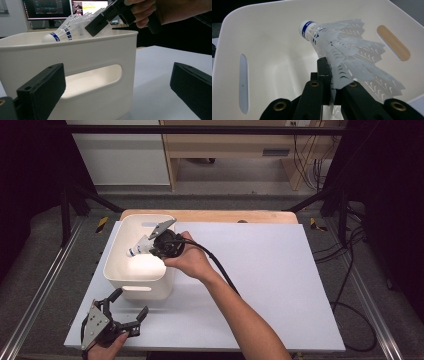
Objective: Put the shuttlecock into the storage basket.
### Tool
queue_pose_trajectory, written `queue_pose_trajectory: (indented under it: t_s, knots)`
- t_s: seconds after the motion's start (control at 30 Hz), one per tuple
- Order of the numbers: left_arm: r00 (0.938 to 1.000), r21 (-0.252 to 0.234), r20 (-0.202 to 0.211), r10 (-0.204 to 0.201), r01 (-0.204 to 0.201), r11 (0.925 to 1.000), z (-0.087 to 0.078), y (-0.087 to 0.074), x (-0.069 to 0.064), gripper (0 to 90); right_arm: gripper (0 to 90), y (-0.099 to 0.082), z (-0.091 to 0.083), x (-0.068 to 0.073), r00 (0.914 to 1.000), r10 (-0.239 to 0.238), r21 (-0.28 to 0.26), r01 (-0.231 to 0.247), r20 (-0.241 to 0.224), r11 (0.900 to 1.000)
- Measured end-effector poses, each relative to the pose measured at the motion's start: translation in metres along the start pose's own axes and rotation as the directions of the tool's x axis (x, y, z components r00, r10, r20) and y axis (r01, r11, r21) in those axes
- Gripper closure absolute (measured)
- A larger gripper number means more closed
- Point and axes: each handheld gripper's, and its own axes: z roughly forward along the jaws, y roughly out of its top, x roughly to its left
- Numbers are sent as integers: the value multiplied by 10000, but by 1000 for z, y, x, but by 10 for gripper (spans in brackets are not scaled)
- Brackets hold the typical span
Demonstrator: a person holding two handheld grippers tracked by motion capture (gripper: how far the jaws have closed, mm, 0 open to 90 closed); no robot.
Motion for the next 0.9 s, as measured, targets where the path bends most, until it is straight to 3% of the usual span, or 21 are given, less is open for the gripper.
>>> queue_pose_trajectory:
  t_s: [0.7, 0.77, 0.9]
  knots:
    - [10000, -12, 28, 36, -36, 10000, 0, 0, 0, 3, 884, -3, 5, 1, 10000, 25, 285, -23, -85, 9996]
    - [10000, -11, 27, 25, -25, 10000, 0, 0, 0, 3, 818, -4, 5, 3, 9993, 308, 451, -298, -208, 9985]
    - [10000, -23, 4, -24, 24, 10000, 0, 0, 0, 3, 642, -5, -8, 9, 9989, 476, 597, -477, 43, 9971]
